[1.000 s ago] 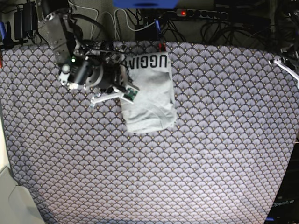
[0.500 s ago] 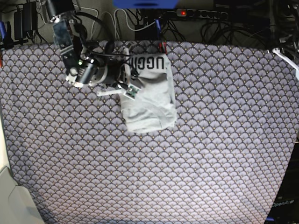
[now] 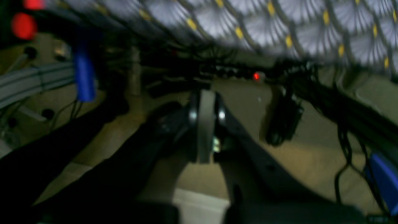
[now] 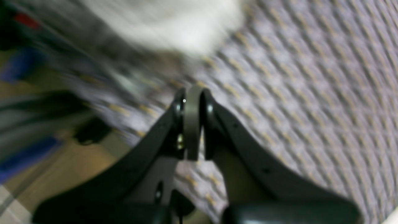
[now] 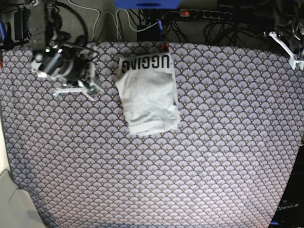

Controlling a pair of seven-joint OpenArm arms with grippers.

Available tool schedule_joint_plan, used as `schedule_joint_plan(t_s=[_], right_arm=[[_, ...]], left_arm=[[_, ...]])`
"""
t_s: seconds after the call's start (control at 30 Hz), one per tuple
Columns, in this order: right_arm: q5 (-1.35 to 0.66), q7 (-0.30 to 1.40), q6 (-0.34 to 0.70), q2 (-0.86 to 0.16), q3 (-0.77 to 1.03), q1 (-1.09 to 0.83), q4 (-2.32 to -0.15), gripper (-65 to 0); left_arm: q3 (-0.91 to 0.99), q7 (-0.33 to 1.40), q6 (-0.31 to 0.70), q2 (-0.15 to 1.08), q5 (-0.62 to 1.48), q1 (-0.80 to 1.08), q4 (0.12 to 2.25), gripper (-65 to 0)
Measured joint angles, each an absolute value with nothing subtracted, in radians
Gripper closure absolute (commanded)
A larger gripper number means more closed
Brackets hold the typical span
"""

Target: Fold the T-shirt properly

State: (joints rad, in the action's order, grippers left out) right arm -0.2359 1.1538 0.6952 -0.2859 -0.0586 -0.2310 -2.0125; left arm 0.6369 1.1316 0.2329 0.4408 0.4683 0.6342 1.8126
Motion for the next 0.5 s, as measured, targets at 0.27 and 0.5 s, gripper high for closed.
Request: schedule_joint_plan(t_s=[0.27, 0.5], right_arm=[[-0.252, 1.001, 0.695, -0.322, 0.224, -0.505, -2.011, 0.0], [-0.243, 0.96, 0.696, -0.318, 0.418, -0.677, -1.955, 0.0]], left_arm=[[0.466, 1.124, 0.237, 0.384, 0.275, 0.656, 1.803, -0.3], [0.276, 0.947, 0.24, 0.283, 0.059, 0.659, 1.629, -0.3]])
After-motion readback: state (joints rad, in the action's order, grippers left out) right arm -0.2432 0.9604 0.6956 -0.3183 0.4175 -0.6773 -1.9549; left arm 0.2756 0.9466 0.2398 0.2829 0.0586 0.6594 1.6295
